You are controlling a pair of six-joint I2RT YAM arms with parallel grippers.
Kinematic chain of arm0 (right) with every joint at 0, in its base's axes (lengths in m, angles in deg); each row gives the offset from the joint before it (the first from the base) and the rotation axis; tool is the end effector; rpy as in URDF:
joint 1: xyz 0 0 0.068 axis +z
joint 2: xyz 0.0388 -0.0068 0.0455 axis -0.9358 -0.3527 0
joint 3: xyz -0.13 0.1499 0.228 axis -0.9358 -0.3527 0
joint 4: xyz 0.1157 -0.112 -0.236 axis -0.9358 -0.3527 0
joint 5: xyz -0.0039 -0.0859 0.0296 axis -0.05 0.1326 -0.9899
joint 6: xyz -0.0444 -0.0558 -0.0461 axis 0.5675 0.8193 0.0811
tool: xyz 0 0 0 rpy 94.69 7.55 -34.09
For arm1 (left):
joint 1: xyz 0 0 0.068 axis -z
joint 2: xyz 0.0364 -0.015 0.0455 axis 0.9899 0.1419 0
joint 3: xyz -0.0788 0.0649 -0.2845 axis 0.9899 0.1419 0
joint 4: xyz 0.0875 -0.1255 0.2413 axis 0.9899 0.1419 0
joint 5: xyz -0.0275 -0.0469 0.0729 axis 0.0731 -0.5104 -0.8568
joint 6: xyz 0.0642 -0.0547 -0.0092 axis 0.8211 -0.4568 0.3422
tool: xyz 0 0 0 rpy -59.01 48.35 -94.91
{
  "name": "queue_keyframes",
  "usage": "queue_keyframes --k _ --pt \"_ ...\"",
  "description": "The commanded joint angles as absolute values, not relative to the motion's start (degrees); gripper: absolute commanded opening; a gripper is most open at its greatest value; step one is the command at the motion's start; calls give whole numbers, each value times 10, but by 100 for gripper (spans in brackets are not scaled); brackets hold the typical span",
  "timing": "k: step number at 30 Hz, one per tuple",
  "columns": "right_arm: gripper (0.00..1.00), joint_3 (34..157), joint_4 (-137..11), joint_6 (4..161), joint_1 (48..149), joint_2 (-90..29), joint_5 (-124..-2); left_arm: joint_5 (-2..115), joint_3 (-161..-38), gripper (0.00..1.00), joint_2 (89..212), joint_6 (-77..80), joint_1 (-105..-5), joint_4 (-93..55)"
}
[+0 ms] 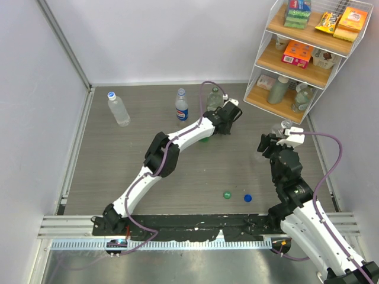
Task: Screw on the bottle caps
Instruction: Adjust the bottle cap at the center of the board.
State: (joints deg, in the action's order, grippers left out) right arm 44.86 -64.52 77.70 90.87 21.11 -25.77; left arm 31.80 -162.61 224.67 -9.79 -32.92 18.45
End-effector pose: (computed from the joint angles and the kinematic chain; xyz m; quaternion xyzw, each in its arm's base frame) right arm 0.1784 0.0310 0.2799 0.1039 0.7349 0.0010 0.6702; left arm 0.4402 -0.4725 0.1446 0.1604 0.9157 -0.0911 0.3571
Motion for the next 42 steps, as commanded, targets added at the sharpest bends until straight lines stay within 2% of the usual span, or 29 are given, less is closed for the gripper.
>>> queue_keyframes --k 1,9,12,20,24,30,37,42 --pt "3 468 -623 775 907 212 -237 415 -1578 0 2150 -141 -312 162" --pt "3 464 -636 768 907 244 -205 456 -1436 0 2003 -144 -264 85" --pt "3 464 -638 767 907 251 -204 522 -1394 0 1965 -162 -257 83" --pt "3 457 -630 769 907 249 -224 586 -1066 0 1743 -253 -255 -89" --pt "3 461 -631 764 906 247 -233 650 -924 0 1677 -322 -266 -210" --pt "3 458 -632 761 907 256 -240 770 -811 0 1700 -464 -324 -383" --pt "3 461 -640 763 907 250 -252 775 -743 0 1746 -545 -352 -501" --pt "3 462 -645 767 906 229 -260 791 -767 0 1810 -576 -357 -506"
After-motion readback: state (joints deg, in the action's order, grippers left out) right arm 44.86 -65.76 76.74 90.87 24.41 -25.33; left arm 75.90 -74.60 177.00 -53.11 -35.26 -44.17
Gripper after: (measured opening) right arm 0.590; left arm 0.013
